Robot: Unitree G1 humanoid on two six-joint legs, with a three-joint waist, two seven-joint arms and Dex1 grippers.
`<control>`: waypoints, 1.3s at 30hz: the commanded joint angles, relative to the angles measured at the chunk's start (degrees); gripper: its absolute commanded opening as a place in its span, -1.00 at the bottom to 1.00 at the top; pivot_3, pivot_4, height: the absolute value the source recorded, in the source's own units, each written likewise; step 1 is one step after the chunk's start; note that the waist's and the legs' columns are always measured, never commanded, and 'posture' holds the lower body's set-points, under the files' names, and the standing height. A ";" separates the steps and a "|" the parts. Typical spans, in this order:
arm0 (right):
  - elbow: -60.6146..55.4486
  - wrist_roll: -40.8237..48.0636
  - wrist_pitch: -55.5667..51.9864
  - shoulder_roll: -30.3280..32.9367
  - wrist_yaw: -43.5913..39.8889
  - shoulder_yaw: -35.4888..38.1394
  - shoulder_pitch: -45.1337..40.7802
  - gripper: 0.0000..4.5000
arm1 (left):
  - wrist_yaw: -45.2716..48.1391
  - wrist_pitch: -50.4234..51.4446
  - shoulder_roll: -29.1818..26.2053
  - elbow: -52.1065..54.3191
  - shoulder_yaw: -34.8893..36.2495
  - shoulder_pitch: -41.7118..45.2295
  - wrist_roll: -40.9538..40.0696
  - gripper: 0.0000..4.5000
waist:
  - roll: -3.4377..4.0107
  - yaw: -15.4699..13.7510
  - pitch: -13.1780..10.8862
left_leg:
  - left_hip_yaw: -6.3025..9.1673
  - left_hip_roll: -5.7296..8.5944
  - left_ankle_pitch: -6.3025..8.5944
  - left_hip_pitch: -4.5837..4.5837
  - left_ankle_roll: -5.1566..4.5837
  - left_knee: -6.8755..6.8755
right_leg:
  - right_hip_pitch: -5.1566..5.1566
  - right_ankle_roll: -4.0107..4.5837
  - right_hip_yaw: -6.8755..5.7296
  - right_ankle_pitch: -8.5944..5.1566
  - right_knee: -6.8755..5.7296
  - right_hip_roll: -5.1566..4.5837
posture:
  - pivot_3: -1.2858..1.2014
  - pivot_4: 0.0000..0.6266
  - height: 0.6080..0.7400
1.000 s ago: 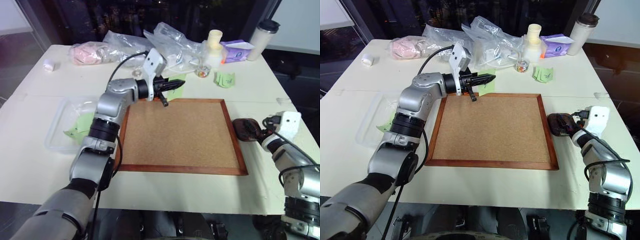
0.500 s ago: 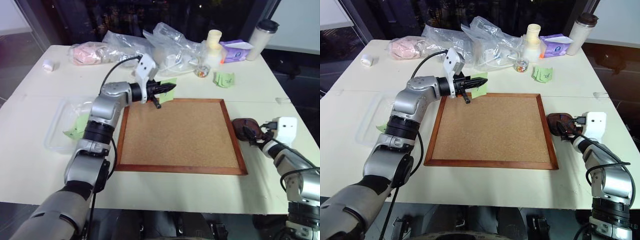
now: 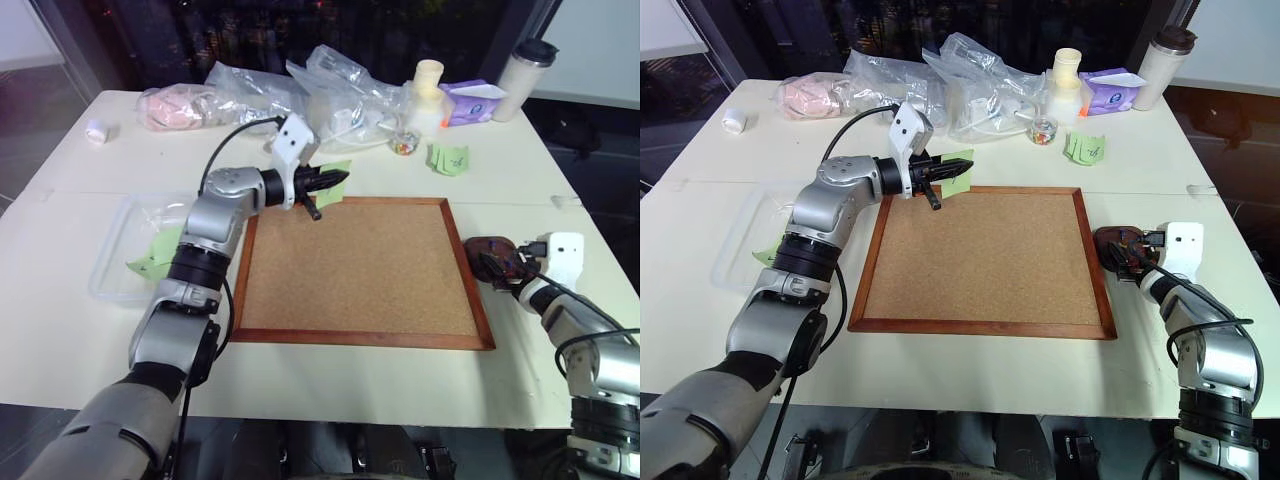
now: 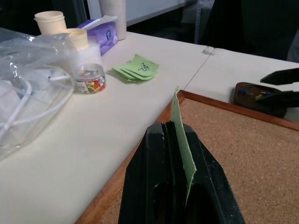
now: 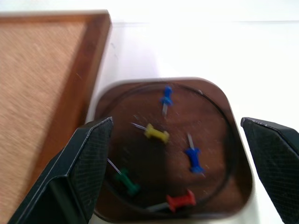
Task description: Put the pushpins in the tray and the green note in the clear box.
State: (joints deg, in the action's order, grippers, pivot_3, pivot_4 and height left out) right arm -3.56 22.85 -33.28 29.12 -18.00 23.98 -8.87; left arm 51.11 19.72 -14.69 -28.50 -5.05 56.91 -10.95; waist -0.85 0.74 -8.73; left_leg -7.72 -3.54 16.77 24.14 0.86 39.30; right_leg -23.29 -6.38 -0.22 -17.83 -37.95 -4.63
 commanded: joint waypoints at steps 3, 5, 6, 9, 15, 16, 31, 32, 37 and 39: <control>-7.18 6.91 1.86 -1.42 -3.67 3.75 0.40 0.98 | 0.30 0.10 -1.78 2.33 1.54 0.19 -1.01 -1.00 | 0.00 0.00 0.00 | 0.00 0.00 0.00 0.00 0.00 0.00 | 0.00 0.00 0.00 0.00 0.00 0.00 | 0.03 -0.52 0.92; -8.98 9.26 1.50 -1.82 -4.91 4.14 1.01 0.98 | 0.42 1.16 -2.49 3.40 1.97 -0.44 -1.66 -1.00 | 0.00 0.01 0.00 | 0.01 0.00 0.00 0.00 0.00 0.00 | 0.00 0.00 0.00 0.00 0.00 0.00 | 0.03 -0.52 0.92; -9.84 10.11 1.22 -1.84 -5.16 4.20 1.30 0.98 | 0.38 1.94 -2.95 4.23 2.24 -0.90 -2.05 -1.00 | 0.00 0.01 0.00 | 0.01 -0.01 0.00 0.00 0.00 0.00 | 0.00 0.00 0.00 0.00 0.00 0.00 | 0.03 -0.52 0.92; -10.96 11.60 0.97 -1.51 -5.24 4.20 1.62 0.98 | -0.70 4.44 -3.95 7.05 3.58 -2.34 -3.36 -1.00 | 0.00 0.02 0.00 | 0.01 -0.01 0.00 0.00 0.00 0.00 | 0.00 0.00 0.00 0.00 -0.01 0.00 | 0.03 -0.52 0.92; -18.51 15.17 -3.99 4.24 -10.51 -0.69 0.60 0.98 | -21.60 14.21 -3.87 12.12 12.06 -1.81 -1.79 -1.00 | 0.00 0.06 0.00 | 0.07 -0.01 0.00 0.00 0.00 0.00 | 0.00 0.00 0.01 0.00 -0.02 -0.03 | 0.03 -0.52 0.92; -20.25 16.34 -5.73 5.62 -11.56 -2.12 -0.21 0.98 | -26.95 18.68 -3.83 14.36 13.91 -2.15 -0.91 -1.00 | 0.00 0.17 0.00 | 0.13 -0.03 0.00 0.00 -0.01 0.00 | -0.01 0.00 0.02 0.00 -0.03 -0.03 | 0.03 -0.52 0.92; -20.97 21.04 -14.48 11.27 -26.85 -22.56 -16.97 0.98 | -52.34 64.07 -8.54 45.62 23.21 -14.90 11.55 -1.00 | -0.29 -0.73 -0.03 | 0.18 -0.05 0.01 0.01 -0.02 0.01 | -0.01 0.01 0.02 0.00 -0.10 -0.07 | 0.03 -0.52 0.92; -20.36 20.32 -14.03 11.16 -27.16 -23.19 -17.05 0.98 | -52.37 64.39 -8.48 45.84 23.35 -15.19 11.55 -1.00 | -0.30 -0.84 -0.03 | 0.18 -0.04 0.02 0.01 -0.02 0.01 | -0.01 0.01 0.02 0.00 -0.10 -0.07 | 0.03 -0.52 0.92; -18.82 16.73 -12.33 11.62 -28.41 -25.59 -15.24 1.00 | -52.91 66.27 -7.16 47.38 25.64 -16.16 11.71 -0.33 | -0.32 -1.02 -0.04 | 0.15 -0.05 0.01 0.00 -0.02 0.01 | -0.03 0.02 0.02 0.00 -0.09 -0.06 | 0.03 -0.52 0.92; -18.74 16.42 -12.21 11.36 -28.39 -25.37 -14.40 1.00 | -53.64 66.55 -7.29 48.36 25.36 -16.73 12.41 0.13 | -0.32 -1.06 -0.04 | 0.15 -0.05 0.02 0.01 -0.02 0.01 | -0.03 0.02 0.02 0.00 -0.09 -0.06 | 0.03 -0.52 0.92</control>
State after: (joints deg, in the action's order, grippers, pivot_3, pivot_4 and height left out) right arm -21.65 39.47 -46.69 40.36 -45.98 -2.11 -23.18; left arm -1.67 86.15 -21.69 16.83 19.40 40.11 0.26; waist -1.16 -0.32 -8.77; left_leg -7.56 -3.59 16.78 24.14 0.84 39.31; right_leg -23.33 -6.36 -0.20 -17.83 -38.04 -4.70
